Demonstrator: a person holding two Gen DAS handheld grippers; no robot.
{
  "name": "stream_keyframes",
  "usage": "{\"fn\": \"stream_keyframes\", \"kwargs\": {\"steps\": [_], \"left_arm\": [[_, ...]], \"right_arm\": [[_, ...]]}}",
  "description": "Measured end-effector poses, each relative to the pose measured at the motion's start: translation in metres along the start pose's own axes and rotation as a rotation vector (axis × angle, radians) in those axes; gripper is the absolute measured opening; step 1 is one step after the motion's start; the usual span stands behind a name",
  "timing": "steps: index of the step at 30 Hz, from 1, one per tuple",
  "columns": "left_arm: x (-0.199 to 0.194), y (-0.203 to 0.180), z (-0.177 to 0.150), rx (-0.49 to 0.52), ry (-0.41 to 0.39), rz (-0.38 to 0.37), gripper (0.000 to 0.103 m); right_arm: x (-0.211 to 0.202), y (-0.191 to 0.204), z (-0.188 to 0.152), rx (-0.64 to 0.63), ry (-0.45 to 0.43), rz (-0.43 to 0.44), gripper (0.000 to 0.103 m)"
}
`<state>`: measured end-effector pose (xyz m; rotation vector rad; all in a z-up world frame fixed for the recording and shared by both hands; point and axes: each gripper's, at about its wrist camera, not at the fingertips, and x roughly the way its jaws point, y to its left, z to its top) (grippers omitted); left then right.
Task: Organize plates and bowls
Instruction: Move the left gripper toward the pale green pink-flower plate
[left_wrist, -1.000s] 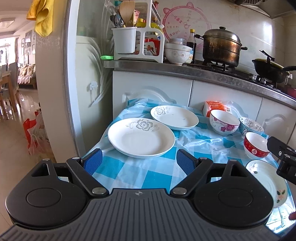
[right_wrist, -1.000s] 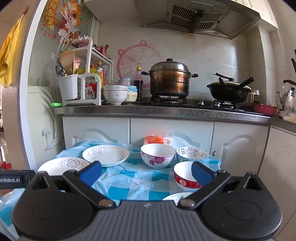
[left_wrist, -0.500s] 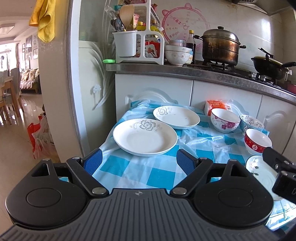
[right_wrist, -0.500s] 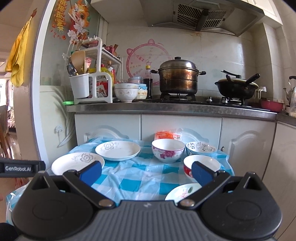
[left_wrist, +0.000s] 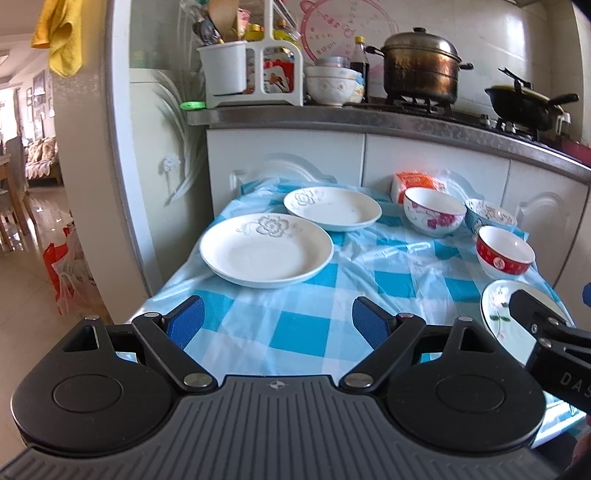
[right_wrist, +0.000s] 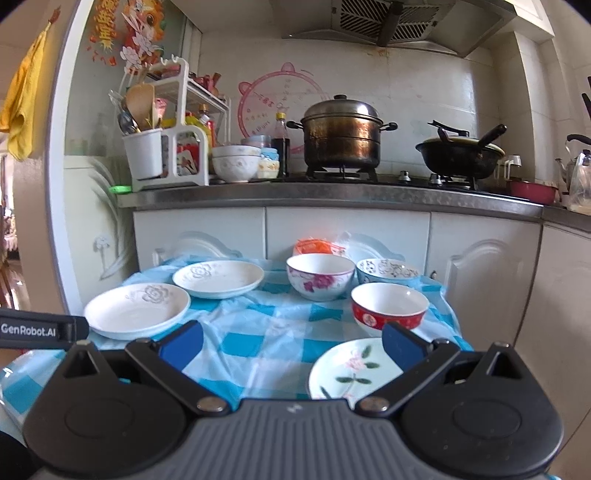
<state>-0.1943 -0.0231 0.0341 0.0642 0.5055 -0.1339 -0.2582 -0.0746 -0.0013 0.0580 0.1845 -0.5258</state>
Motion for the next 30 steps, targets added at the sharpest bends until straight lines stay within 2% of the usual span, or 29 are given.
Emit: {"fn": "stream_keyframes", "kwargs": {"steps": [15,24,30], "left_arm": [[0.014,-0.015,-0.013,0.019,0.046,-0.068,0.103],[0.019,-0.026,-0.017,0.011,0.035,-0.175,0.103],[0.022,-0.032,-0.018,-0.001,0.024,-0.252,0.103]], "right_arm": [[0.011,-0.019,-0.012,0.010,0.031,-0.025,0.102],[0.016,-0.044,-0.018,0.055,0.041,-0.081,0.102],[0.022,-0.070,-0.022,0.140,0.072,-0.087,0.102]]}}
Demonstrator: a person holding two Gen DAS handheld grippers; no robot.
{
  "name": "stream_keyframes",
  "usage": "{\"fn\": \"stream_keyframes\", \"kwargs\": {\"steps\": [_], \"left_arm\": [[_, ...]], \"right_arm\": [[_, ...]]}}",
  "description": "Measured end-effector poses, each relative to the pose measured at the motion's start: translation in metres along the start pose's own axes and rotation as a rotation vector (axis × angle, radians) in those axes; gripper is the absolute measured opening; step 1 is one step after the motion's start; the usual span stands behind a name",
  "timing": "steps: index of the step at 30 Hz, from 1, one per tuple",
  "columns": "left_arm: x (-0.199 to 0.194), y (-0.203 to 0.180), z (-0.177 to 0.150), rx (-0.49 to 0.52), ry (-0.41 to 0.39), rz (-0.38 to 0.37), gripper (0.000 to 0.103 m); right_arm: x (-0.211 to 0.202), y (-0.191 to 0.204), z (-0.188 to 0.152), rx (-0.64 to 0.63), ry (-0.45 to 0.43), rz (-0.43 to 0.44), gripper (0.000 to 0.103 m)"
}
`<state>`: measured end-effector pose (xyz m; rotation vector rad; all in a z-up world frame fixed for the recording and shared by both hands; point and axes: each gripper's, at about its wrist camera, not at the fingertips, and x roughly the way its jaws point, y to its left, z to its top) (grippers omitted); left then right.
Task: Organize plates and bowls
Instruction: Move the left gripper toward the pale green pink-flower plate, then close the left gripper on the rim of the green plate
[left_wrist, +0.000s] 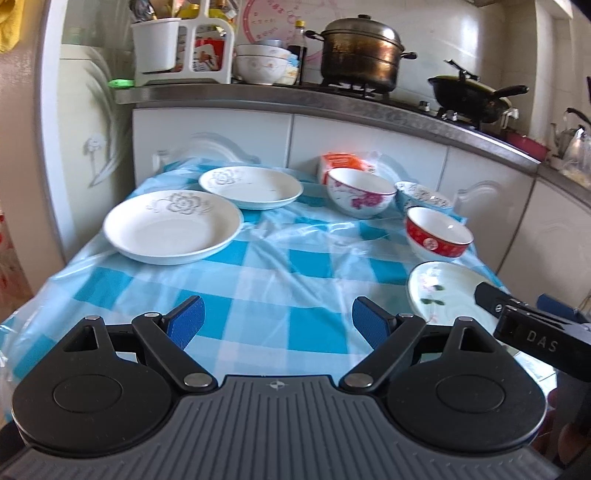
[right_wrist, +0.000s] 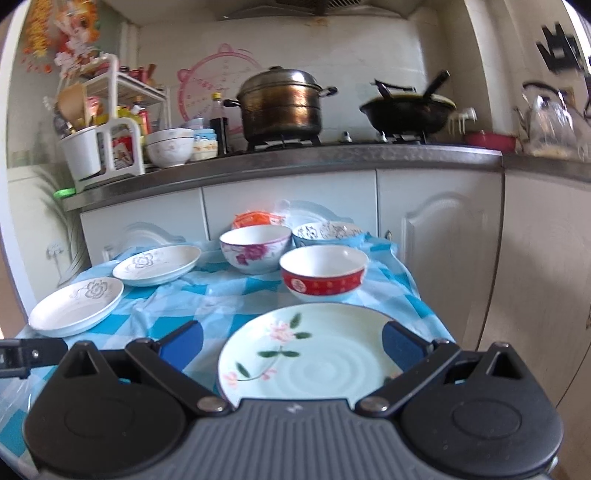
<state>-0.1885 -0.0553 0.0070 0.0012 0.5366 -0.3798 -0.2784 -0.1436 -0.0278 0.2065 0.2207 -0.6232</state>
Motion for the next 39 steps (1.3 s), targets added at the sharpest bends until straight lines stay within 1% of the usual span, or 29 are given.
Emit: {"fn": "stream_keyframes", "kwargs": {"steps": [3,6,11,15,20,23,26,28,30,32,34,35,37,39], "left_arm": [[0.005,-0.004,0.000,-0.020,0.006,-0.062,0.103],[0.009,-0.011,-0.003,-0.012,0.006,-0.102,0.103],[0.016,-0.021,-0.005,0.000,0.020,-0.155,0.103],[0.026,-0.031,-0.005,-0.003,0.033,-0.215,0.103],[0.045,-0.040,-0.004,-0.038,0.067,-0.287,0.103],[0.057,-0.046,-0.003,-0.062,0.081,-0.319,0.103],[0.068,-0.053,-0.005,-0.080,0.099,-0.349,0.098],[0.077,-0.058,-0.006,-0.096,0.118,-0.371,0.092],[0.085,-0.064,-0.006,-0.103,0.130,-0.385,0.089],[0.092,-0.069,-0.007,-0.103,0.134,-0.395,0.084],[0.098,-0.072,-0.006,-0.106,0.139,-0.405,0.074],[0.100,-0.074,-0.006,-0.109,0.141,-0.409,0.072],[0.105,-0.076,-0.006,-0.114,0.143,-0.417,0.065],[0.110,-0.078,-0.005,-0.118,0.146,-0.423,0.064]], "right_arm": [[0.004,-0.015,0.001,0.069,0.022,0.009,0.102],[0.008,-0.029,0.002,0.136,0.043,0.002,0.102],[0.011,-0.042,0.002,0.161,0.044,0.006,0.102],[0.016,-0.053,0.004,0.210,0.036,0.024,0.102],[0.027,-0.071,0.003,0.291,0.054,0.022,0.102],[0.031,-0.079,0.003,0.307,0.045,0.031,0.102],[0.036,-0.085,0.003,0.323,0.046,0.055,0.102],[0.040,-0.090,0.002,0.345,0.057,0.076,0.102],[0.044,-0.093,0.002,0.355,0.063,0.088,0.102],[0.048,-0.097,0.002,0.360,0.068,0.091,0.101],[0.052,-0.101,0.000,0.374,0.080,0.100,0.100],[0.053,-0.103,-0.001,0.383,0.088,0.105,0.098],[0.057,-0.106,-0.002,0.399,0.102,0.110,0.098],[0.061,-0.109,-0.003,0.412,0.112,0.116,0.098]]}}
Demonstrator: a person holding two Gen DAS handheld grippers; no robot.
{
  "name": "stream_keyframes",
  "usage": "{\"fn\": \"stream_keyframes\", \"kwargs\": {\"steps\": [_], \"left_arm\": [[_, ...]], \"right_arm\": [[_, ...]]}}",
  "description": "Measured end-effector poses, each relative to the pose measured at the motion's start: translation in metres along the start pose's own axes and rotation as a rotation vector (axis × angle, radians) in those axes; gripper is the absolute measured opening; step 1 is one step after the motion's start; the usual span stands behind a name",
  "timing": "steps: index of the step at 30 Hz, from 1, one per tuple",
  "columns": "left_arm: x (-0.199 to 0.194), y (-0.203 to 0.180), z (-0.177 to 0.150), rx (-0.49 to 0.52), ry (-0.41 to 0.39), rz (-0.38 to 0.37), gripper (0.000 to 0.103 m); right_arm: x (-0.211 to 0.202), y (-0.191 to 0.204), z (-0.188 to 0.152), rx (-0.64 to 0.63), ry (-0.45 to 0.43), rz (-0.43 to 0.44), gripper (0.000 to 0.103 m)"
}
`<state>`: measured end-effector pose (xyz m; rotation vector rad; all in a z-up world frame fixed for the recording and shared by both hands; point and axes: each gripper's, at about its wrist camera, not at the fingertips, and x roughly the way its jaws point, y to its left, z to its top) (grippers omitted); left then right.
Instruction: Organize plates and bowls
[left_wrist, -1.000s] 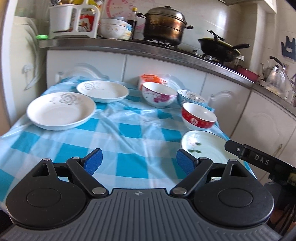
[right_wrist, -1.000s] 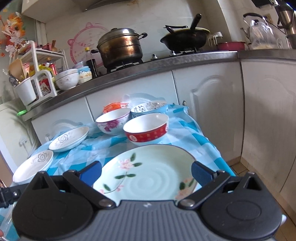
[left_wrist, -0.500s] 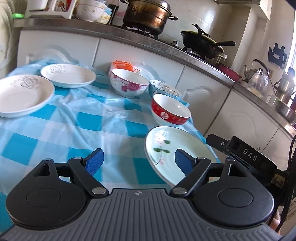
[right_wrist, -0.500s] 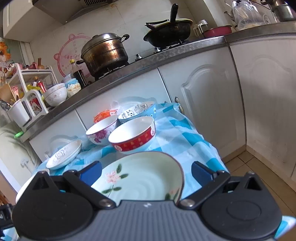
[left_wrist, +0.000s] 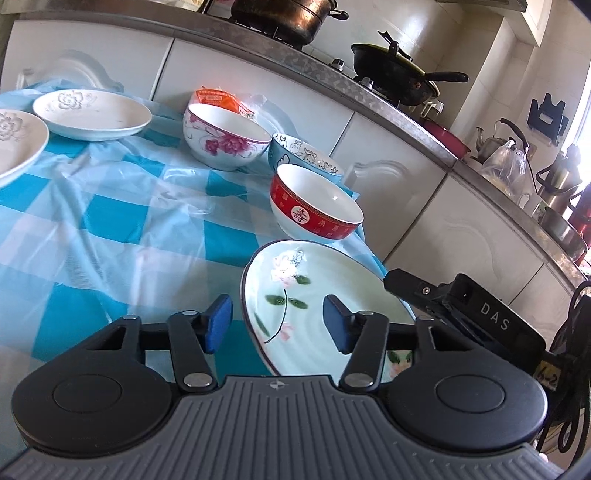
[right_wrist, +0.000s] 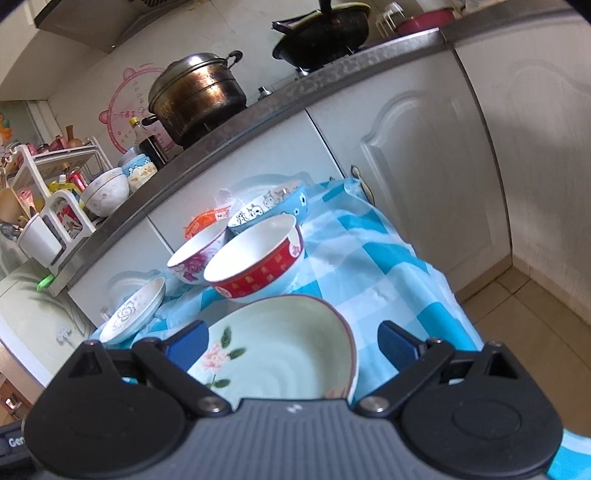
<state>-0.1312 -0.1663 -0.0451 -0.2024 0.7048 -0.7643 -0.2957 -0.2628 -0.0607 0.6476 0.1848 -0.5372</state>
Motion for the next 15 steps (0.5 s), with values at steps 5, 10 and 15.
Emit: {"fn": "stream_keyframes", "kwargs": {"steps": [5,10,15], "left_arm": [[0.010,0.002,0.000,-0.009,0.018,-0.010,0.059],[0.020,0.006,0.000,-0.020,0.036,-0.028,0.047],[0.021,0.006,0.001,-0.021,0.038,-0.034,0.044]], "right_arm": [[0.007,-0.004,-0.001,0.012,0.022,0.001,0.098],[0.011,-0.001,-0.002,0.007,0.042,0.019,0.098],[0.014,0.004,-0.002,-0.010,0.053,0.045,0.098]]}}
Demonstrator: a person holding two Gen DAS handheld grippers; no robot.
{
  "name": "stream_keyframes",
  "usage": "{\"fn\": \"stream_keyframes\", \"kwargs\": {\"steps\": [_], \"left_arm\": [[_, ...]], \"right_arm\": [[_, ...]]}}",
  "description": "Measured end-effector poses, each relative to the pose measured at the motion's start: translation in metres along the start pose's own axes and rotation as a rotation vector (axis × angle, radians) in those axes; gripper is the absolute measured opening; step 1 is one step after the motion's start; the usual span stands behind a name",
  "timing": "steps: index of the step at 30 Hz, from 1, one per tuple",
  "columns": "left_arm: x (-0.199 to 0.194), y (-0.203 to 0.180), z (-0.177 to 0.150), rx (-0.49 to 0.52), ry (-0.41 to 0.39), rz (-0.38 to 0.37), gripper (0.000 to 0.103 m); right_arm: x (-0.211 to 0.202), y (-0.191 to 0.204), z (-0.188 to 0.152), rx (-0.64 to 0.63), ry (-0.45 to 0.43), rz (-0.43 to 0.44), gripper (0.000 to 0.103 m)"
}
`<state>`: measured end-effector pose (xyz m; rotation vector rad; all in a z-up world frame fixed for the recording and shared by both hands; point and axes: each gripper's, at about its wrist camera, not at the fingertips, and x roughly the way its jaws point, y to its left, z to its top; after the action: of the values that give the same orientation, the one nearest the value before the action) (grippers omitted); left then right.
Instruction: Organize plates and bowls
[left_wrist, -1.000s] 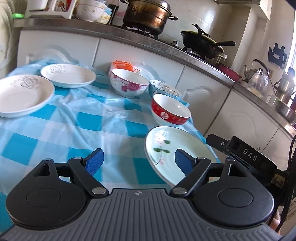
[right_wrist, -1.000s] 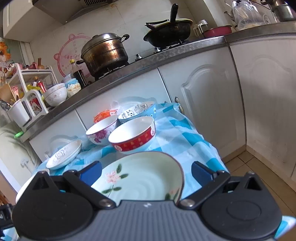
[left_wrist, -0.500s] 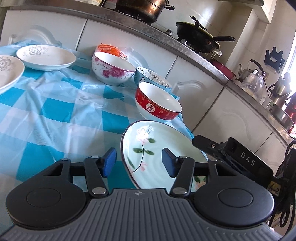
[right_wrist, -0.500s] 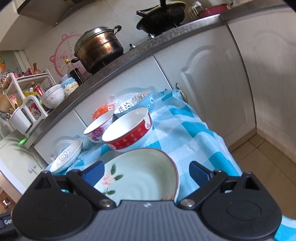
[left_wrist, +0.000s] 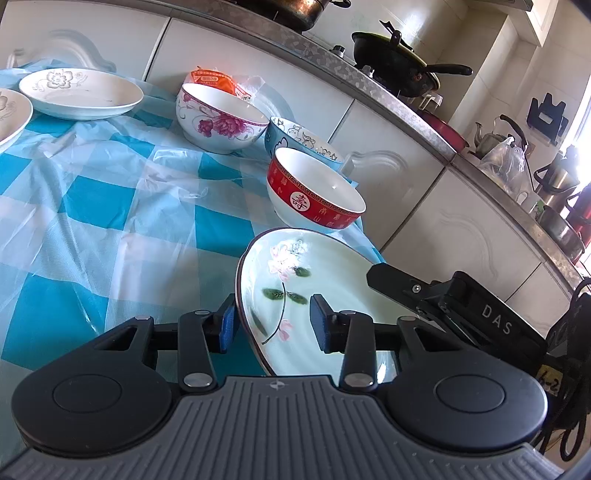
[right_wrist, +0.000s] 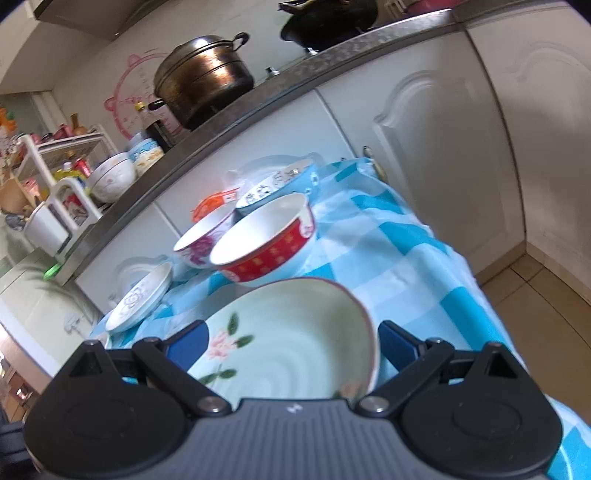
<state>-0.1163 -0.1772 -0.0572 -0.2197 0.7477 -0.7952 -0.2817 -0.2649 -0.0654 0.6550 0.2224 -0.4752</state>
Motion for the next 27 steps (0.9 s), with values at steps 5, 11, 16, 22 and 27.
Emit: {"fn": "stream_keyframes", "kwargs": {"steps": [5,11,16,22,27], "left_arm": [[-0.003,0.001,0.000,-0.003,0.000,-0.004,0.039],[-0.004,0.002,0.000,-0.026,-0.001,0.004,0.037],[-0.009,0.008,0.001,-0.054,-0.002,0.015,0.037],[-0.027,0.015,0.006,-0.068,-0.044,0.024,0.038],[-0.050,0.029,0.014,-0.092,-0.090,0.043,0.038]], "right_arm": [[0.002,0.009,-0.001,-0.039,0.008,-0.007,0.098],[0.002,0.009,-0.001,-0.019,0.012,-0.010,0.098],[0.001,0.009,-0.001,0.049,0.022,0.012,0.098],[0.003,0.019,-0.003,0.099,0.035,0.045,0.098],[0.005,0.042,-0.006,0.072,0.036,0.088,0.098]]}}
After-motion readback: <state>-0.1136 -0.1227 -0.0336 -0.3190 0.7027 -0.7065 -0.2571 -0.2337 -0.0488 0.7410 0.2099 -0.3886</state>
